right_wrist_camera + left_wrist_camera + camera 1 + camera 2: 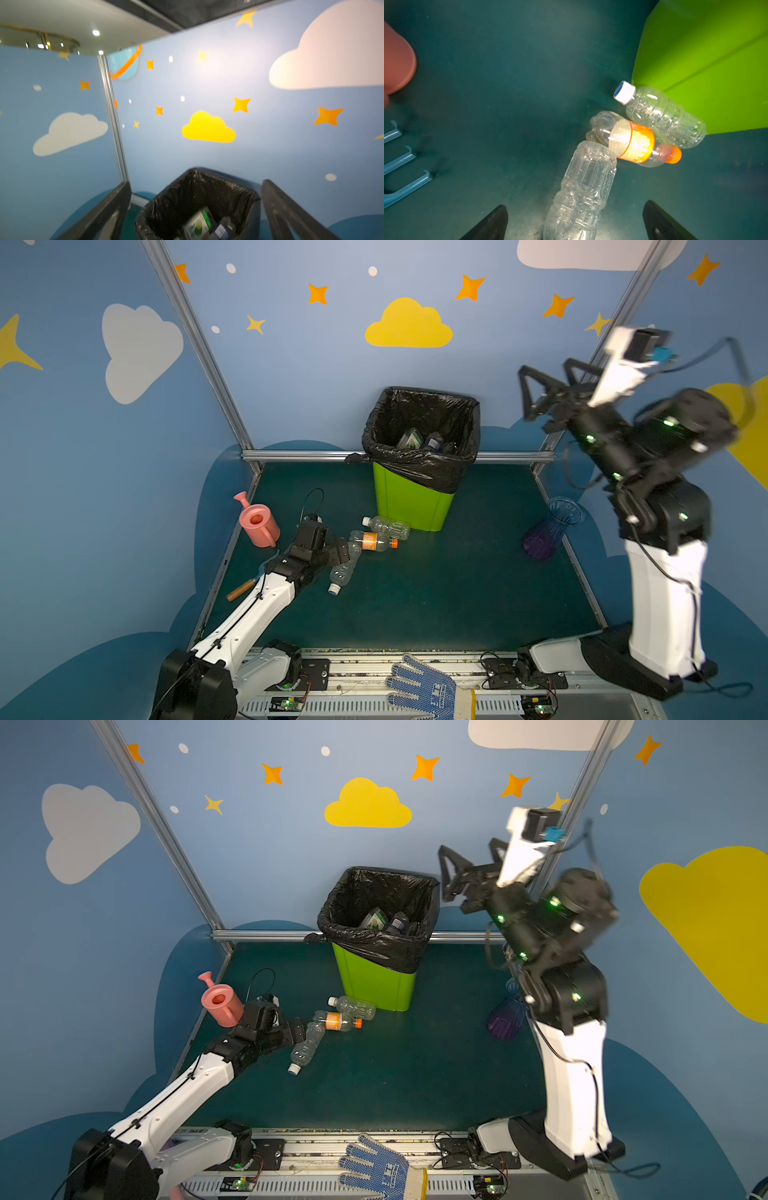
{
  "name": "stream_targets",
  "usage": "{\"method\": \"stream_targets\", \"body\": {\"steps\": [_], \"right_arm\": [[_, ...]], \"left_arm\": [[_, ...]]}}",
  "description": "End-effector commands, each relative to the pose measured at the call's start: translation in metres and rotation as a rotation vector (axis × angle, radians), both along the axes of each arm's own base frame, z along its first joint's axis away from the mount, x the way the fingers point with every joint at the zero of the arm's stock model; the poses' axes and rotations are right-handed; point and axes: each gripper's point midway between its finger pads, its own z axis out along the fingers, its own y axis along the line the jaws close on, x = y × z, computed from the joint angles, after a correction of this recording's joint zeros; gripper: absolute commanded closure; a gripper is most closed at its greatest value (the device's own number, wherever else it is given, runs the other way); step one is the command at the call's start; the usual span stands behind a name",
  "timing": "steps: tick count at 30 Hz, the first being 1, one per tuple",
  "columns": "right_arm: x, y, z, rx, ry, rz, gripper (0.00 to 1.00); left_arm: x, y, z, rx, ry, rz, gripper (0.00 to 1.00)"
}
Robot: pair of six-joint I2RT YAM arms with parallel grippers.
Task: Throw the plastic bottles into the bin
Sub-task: 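Open the right gripper over the bin and draw it back, then close the left gripper on the crushed clear bottle beside the bin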
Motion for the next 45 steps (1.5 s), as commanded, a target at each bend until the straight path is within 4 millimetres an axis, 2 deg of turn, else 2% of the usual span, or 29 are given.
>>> {"method": "stream_targets", "body": {"steps": [1, 6, 10, 14, 20, 23, 27, 41, 43, 45], "right_arm": [[0.071, 0.006, -0.083, -0.027, 0.244, -0.035, 0.02], [0.08, -0.03, -0.146, 0.028, 0.385, -0.097, 0.02], [0.084, -0.061, -0.211, 0.107, 0.537, -0.151, 0.02], [0.081, -0.084, -0.279, 0.185, 0.673, -0.188, 0.02], [0.069, -0.103, -0.373, 0.28, 0.867, -0.227, 0.02], [0.065, -0.11, -0.403, 0.306, 0.922, -0.25, 0.02], [0.064, -0.112, -0.422, 0.334, 0.96, -0.249, 0.02], [0.065, -0.118, -0.435, 0.386, 0.992, -0.246, 0.02], [0.063, -0.12, -0.436, 0.397, 0.991, -0.251, 0.02], [0.063, -0.123, -0.437, 0.411, 0.992, -0.254, 0.02]], "left_arm": [[-0.006, -0.011, -0.013, 0.007, 0.07, -0.071, 0.0], [-0.002, -0.028, -0.017, 0.03, 0.123, -0.162, 0.0], [0.004, -0.031, -0.029, 0.104, 0.222, -0.181, 0.03], [0.004, -0.034, -0.047, 0.167, 0.352, -0.226, 0.1], [0.009, -0.038, -0.063, 0.224, 0.434, -0.251, 0.17], [0.009, -0.038, -0.072, 0.245, 0.47, -0.255, 0.21], [0.008, -0.041, -0.08, 0.264, 0.499, -0.272, 0.29], [0.001, -0.044, -0.095, 0.28, 0.538, -0.289, 0.32], [0.0, -0.042, -0.095, 0.293, 0.54, -0.286, 0.38], [0.001, -0.038, -0.091, 0.31, 0.529, -0.266, 0.5]]}}
